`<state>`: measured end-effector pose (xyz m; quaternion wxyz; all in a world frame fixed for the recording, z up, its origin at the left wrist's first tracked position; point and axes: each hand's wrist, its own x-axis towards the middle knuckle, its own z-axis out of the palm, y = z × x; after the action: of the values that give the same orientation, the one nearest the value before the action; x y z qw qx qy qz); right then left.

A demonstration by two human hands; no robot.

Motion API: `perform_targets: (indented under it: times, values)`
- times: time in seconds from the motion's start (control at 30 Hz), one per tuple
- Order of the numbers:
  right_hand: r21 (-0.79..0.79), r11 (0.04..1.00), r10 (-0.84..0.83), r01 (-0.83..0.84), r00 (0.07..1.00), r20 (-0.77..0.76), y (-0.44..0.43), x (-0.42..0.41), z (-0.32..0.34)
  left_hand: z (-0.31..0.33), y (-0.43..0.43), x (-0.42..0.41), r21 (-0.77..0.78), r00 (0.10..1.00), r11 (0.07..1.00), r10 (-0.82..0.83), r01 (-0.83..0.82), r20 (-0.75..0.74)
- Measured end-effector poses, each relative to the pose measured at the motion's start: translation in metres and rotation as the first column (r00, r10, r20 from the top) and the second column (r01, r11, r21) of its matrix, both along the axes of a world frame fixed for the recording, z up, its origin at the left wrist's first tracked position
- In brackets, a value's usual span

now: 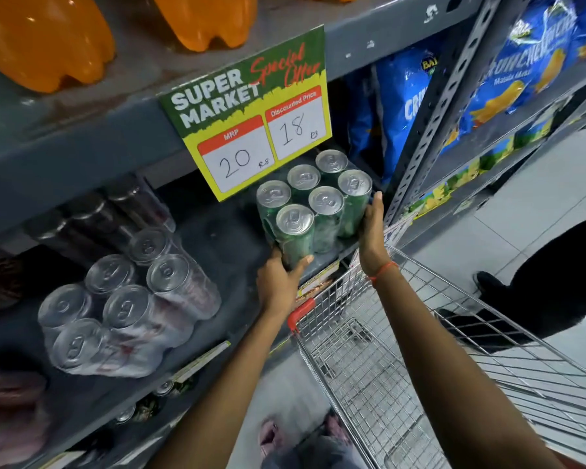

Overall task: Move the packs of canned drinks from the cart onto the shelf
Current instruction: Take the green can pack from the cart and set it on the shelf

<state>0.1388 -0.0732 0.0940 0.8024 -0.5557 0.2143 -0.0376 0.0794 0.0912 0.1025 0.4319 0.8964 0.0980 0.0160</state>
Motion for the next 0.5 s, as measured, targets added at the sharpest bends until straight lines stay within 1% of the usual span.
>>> perform_targets:
  times: [0.13,0.33,0.43,0.5]
  values:
    - [-0.02,1.0,0.002,-0.003,1.0,-0.007,0.003,-0.004,0.002,-0.002,-0.001,0.0,-0.037,1.0,0.999,-0.016,0.016,0.002]
    - [0.052,0.997,-0.052,0.053,0.999,-0.016,0.02,-0.004,0.008,-0.002,-0.002,0.0,-0.051,1.0,0.999,-0.012,0.012,0.002]
    - [0.061,0.996,-0.062,0.063,0.998,-0.014,0.02,-0.004,0.006,-0.001,-0.001,-0.001,-0.06,1.0,0.998,-0.022,0.022,0.0]
    - [0.068,0.996,-0.052,0.055,0.998,-0.046,0.019,-0.002,0.006,-0.001,-0.001,-0.001,-0.061,1.0,0.998,-0.023,0.023,0.003]
